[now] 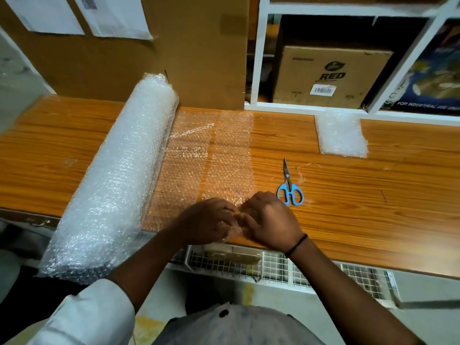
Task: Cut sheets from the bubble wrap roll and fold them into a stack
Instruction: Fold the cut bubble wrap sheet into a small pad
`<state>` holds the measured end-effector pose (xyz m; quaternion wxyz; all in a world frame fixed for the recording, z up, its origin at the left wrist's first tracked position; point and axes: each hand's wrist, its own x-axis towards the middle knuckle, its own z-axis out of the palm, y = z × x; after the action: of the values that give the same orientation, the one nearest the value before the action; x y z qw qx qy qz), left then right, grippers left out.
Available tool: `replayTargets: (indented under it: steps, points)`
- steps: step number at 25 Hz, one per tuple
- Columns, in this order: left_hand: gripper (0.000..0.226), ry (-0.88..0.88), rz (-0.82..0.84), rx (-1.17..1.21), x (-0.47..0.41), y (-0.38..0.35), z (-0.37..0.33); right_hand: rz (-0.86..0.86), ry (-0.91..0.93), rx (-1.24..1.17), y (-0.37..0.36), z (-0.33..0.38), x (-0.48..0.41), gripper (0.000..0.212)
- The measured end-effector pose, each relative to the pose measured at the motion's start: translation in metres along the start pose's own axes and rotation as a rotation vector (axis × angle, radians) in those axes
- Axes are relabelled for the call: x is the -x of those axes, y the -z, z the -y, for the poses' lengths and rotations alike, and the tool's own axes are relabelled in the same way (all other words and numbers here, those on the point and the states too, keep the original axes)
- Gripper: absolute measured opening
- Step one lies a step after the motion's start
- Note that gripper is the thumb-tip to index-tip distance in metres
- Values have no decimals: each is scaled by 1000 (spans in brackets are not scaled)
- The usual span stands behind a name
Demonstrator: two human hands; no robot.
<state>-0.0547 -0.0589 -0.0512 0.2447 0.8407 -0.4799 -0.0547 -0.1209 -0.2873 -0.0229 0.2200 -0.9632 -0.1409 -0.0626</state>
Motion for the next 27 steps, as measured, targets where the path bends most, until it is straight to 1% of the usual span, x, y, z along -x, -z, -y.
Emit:
replayTargets:
  steps: [2, 5, 6, 8, 10, 11, 13, 14, 15, 16, 17, 20, 21, 24, 26, 27]
  points:
    - [12, 40, -21, 66, -2, 2, 0, 52, 84, -13, -14, 7, 5, 30]
    - [18, 88, -53, 93, -6, 4, 1, 108, 43, -15, -25, 7, 11, 47]
    - [19, 104, -52, 114, -8, 5, 2, 98, 31, -15, -26, 4, 11, 46]
    - [25, 158, -47, 152, -8, 12, 3, 57, 9, -34, -25, 0, 12, 33]
    - [39, 201, -16, 171, -6, 25, 3, 12, -55, -111, -22, -5, 11, 22]
    - [48, 213, 28, 166, -5, 31, 4, -5, -97, -155, -20, -6, 9, 18]
    - [70, 245, 153, 153, -6, 44, 5, -19, -171, -216, -16, -7, 2, 23]
    - [78, 259, 205, 156, -8, 48, 7, -16, -204, -234, -14, -8, -3, 29]
    - [80, 277, 220, 168, -11, 51, 11, -9, -238, -247, -13, -11, -11, 34]
    - [78, 309, 192, 187, -14, 51, 17, -1, -269, -259, -11, -14, -19, 39]
    - [72, 356, 124, 215, -17, 51, 22, 2, -295, -272, -10, -18, -28, 41]
    - [63, 555, -175, 321, -28, 47, 37, 2, -317, -264, -11, -29, -54, 43]
    - [63, 590, -262, 302, -33, 46, 40, 10, -313, -249, -13, -33, -62, 42]
    - [63, 598, -420, 46, -41, 39, 43, 11, -295, -163, -21, -43, -85, 37]
    - [49, 512, -486, -103, -42, 32, 40, 1, -326, -106, -27, -48, -95, 29]
    - [40, 458, -494, -148, -40, 29, 37, -19, -361, -95, -29, -49, -96, 22]
